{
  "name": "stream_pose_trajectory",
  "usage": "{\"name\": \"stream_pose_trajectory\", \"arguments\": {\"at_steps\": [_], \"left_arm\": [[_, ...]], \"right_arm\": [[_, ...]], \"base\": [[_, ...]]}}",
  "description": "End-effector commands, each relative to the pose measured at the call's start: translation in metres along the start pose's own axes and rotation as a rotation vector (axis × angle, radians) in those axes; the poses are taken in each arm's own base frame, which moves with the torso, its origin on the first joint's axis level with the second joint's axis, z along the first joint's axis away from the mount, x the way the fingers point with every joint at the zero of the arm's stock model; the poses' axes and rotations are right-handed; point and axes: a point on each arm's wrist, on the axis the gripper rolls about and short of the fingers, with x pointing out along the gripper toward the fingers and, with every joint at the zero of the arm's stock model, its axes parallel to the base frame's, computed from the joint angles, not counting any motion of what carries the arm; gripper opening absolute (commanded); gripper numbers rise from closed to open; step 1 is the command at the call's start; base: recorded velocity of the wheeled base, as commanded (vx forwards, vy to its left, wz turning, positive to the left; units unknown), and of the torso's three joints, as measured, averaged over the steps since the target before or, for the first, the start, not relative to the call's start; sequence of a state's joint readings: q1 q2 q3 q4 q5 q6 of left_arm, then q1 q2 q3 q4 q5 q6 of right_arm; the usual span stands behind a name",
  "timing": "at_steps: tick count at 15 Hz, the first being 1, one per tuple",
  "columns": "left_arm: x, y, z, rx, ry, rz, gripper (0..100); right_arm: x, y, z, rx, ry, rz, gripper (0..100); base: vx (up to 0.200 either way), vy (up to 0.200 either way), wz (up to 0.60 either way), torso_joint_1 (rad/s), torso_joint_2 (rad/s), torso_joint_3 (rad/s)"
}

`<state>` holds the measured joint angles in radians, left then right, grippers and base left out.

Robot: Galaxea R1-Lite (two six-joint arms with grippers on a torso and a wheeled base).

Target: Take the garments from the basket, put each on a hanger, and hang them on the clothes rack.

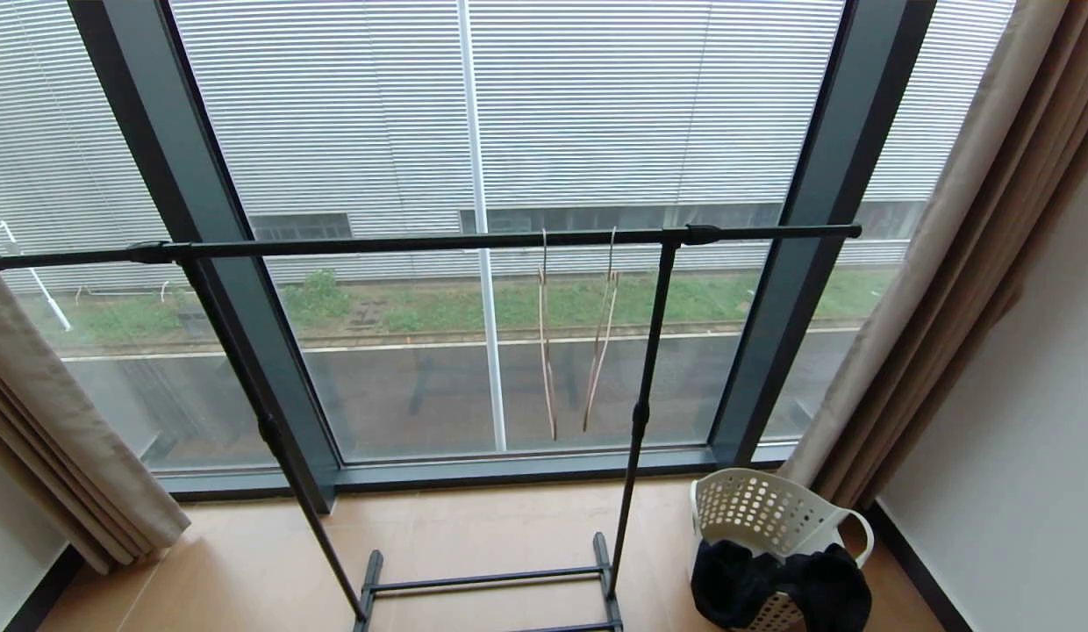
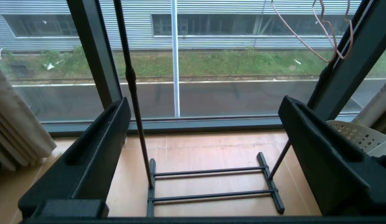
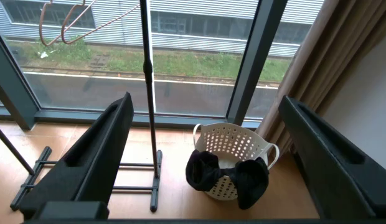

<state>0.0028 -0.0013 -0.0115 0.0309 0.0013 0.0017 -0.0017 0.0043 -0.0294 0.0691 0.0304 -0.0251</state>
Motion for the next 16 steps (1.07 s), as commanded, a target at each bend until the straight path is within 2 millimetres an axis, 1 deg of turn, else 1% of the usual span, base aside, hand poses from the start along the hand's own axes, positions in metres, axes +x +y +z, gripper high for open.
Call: {"name": "stream_pose_trajectory", "arguments": {"at_steps": [1, 16], "left_arm": [[0.0000, 0.0000, 0.0003, 0.000, 0.000, 0.001, 100], [0.0002, 0.0000, -0.0002, -0.002, 0.002, 0.001, 100]], "right_arm": [[0.0000, 0.0000, 0.0004, -0.004, 0.000, 0.000, 100], [-0.0001, 0.0001, 0.0004, -0.013, -0.001, 0.003, 100]], "base": [[0.000, 0.000, 0.00, 0.000, 0.00, 0.000], [0.000, 0.000, 0.00, 0.000, 0.00, 0.000]]}}
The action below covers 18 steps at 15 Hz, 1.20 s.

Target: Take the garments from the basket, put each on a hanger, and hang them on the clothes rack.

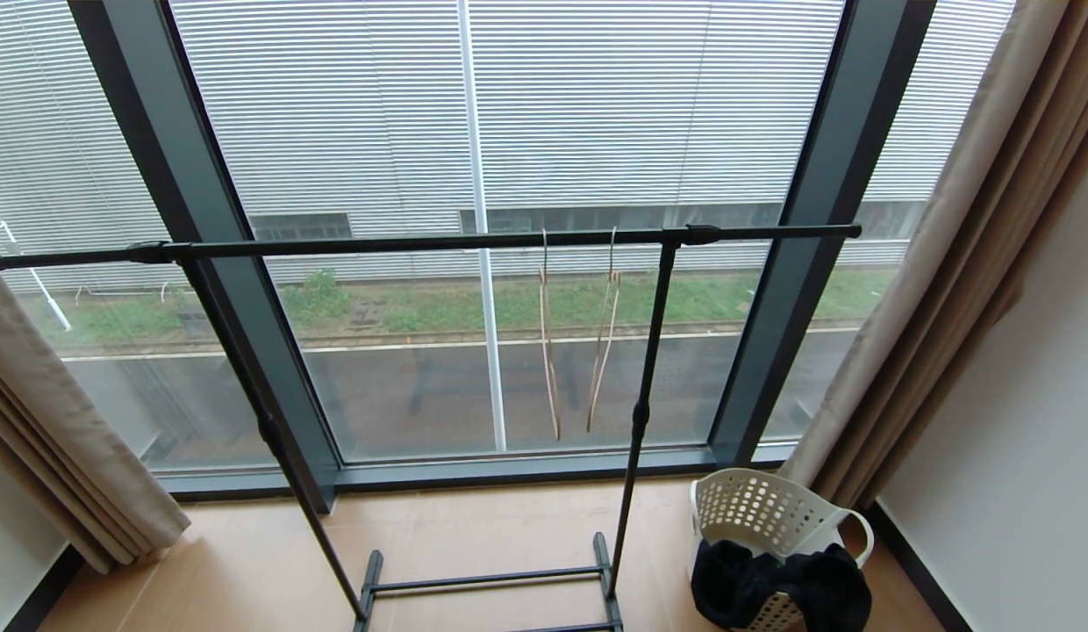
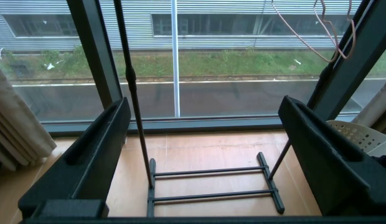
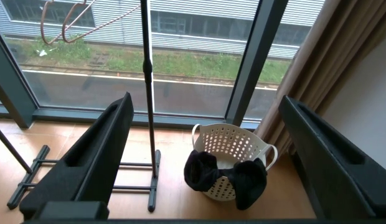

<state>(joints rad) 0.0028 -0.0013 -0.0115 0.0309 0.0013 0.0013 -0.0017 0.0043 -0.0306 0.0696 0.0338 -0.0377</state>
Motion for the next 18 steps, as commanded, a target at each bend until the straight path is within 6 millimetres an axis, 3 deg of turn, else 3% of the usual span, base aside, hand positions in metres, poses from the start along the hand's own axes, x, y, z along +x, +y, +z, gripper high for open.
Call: {"name": "stream_pose_trajectory", "arguments": {"at_steps": [1, 6, 18], "left_arm": [[0.0002, 0.0000, -0.0002, 0.000, 0.002, 0.001, 100], [0.0000, 0.0000, 0.0001, -0.001, 0.002, -0.003, 100], [-0.0001, 0.0000, 0.0004, 0.000, 0.002, -0.004, 100]], "right_arm": [[0.0000, 0.0000, -0.0001, -0.001, 0.001, 0.002, 100], [0.0000, 0.0000, 0.0001, 0.002, 0.000, 0.002, 100], [0.0000, 0.0000, -0.0001, -0.001, 0.001, 0.002, 100]], "base": [[0.000, 0.000, 0.00, 0.000, 0.00, 0.000], [0.000, 0.000, 0.00, 0.000, 0.00, 0.000], [0.000, 0.000, 0.00, -0.150, 0.32, 0.164]]}}
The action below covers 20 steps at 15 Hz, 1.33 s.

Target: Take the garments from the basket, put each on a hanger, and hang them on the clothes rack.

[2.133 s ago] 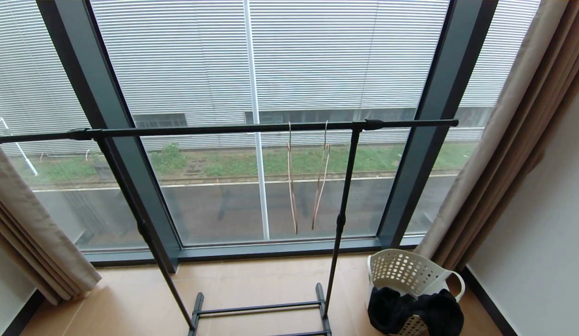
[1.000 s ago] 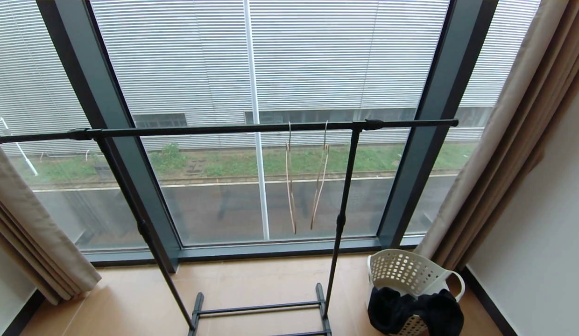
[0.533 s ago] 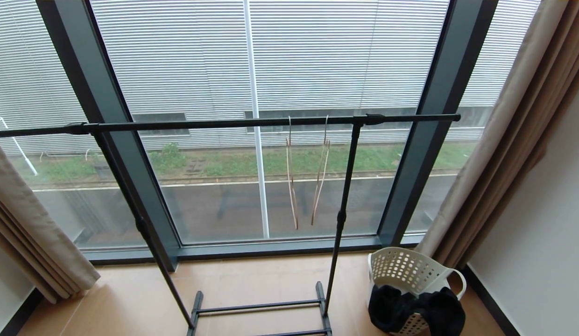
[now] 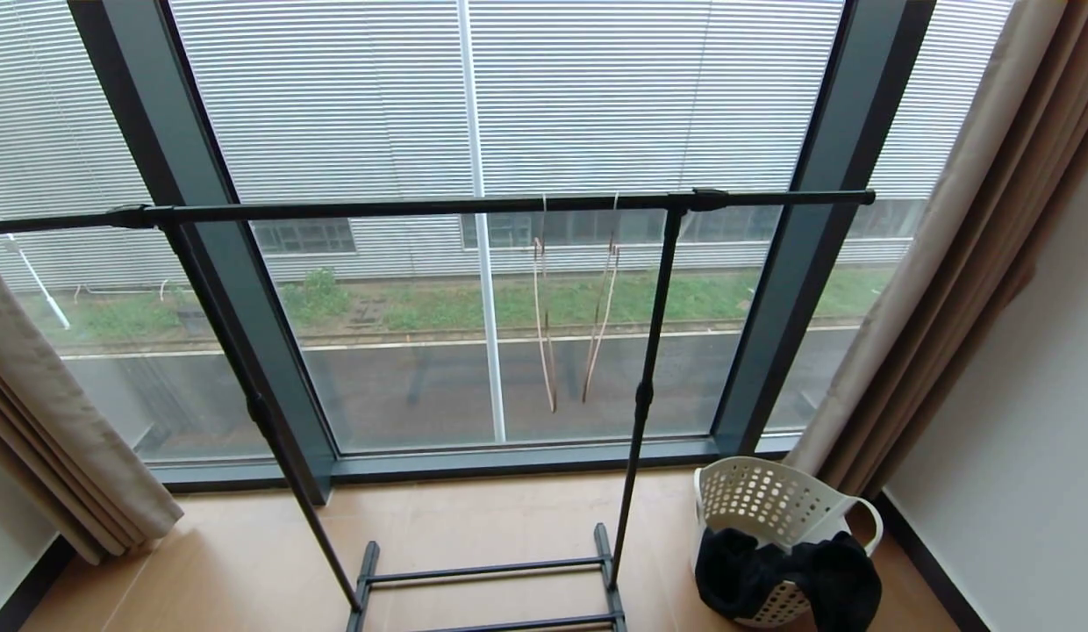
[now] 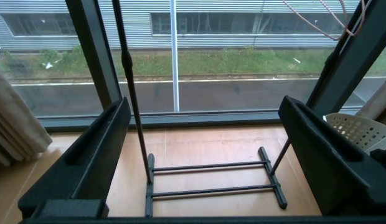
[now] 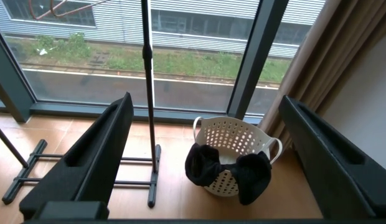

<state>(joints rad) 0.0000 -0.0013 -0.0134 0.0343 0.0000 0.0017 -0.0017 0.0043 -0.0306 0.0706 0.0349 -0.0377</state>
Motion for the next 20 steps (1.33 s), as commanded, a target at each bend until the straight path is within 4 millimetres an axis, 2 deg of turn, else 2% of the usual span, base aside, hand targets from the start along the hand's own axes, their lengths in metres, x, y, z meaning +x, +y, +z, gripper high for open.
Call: {"name": "stream_pose_trajectory", "arguments": {"at_steps": [1, 11, 20], "left_arm": [[0.0001, 0.0000, 0.0002, 0.000, 0.000, 0.000, 100], [0.0001, 0.0000, 0.0002, 0.000, 0.000, 0.000, 100], [0.0001, 0.0000, 0.0002, 0.000, 0.000, 0.000, 100]], "right_arm": [[0.0000, 0.0000, 0.0000, -0.001, 0.000, 0.001, 100], [0.0000, 0.0000, 0.0000, 0.001, 0.000, 0.001, 100], [0.0000, 0.0000, 0.0000, 0.001, 0.000, 0.001, 100]], "base": [[0.000, 0.000, 0.00, -0.163, 0.34, 0.188], [0.000, 0.000, 0.00, -0.172, 0.37, 0.192], [0.000, 0.000, 0.00, -0.247, 0.54, 0.288]]}}
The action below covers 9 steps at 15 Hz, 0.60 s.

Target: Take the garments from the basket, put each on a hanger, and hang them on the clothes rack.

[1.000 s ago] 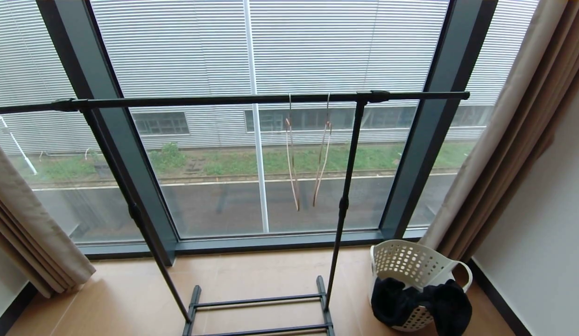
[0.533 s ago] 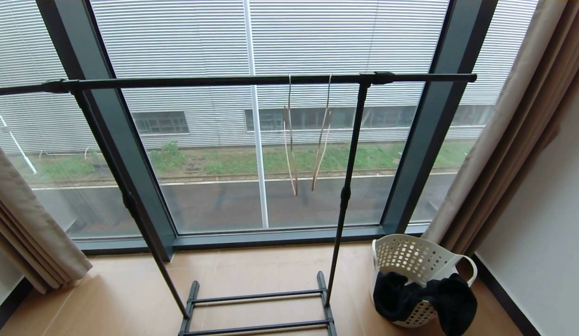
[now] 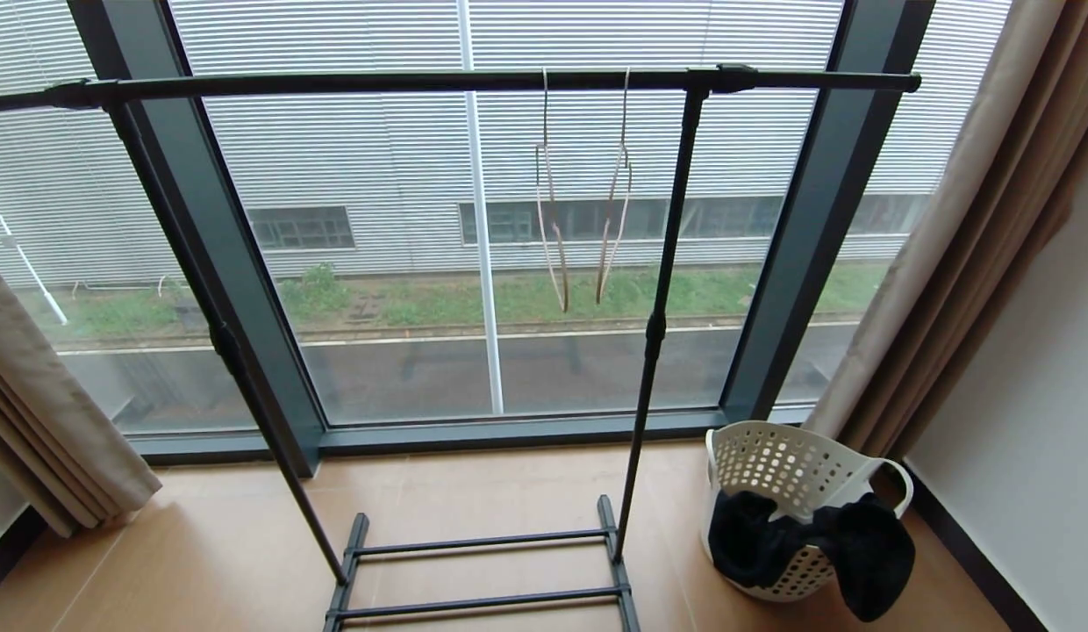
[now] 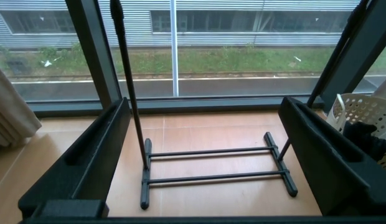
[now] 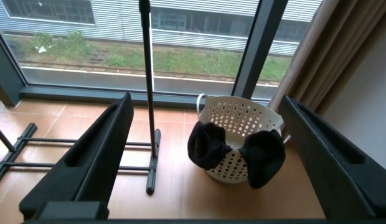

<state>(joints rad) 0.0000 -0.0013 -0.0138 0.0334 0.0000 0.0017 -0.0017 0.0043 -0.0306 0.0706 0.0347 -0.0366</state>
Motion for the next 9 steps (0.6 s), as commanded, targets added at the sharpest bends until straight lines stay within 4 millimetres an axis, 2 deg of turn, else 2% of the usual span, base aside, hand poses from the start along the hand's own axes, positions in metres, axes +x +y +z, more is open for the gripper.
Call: {"name": "stream_pose_trajectory", "arguments": {"at_steps": [1, 9], "left_arm": [[0.0001, 0.0000, 0.0000, 0.000, 0.002, 0.000, 100], [0.0001, 0.0000, 0.0000, 0.000, 0.002, 0.000, 100]], "right_arm": [[0.0000, 0.0000, 0.0000, 0.000, 0.000, 0.001, 100], [0.0000, 0.0000, 0.0000, 0.001, 0.000, 0.001, 100]], "base": [[0.000, 0.000, 0.00, -0.237, 0.51, 0.281], [0.000, 0.000, 0.00, -0.212, 0.50, 0.285]]}}
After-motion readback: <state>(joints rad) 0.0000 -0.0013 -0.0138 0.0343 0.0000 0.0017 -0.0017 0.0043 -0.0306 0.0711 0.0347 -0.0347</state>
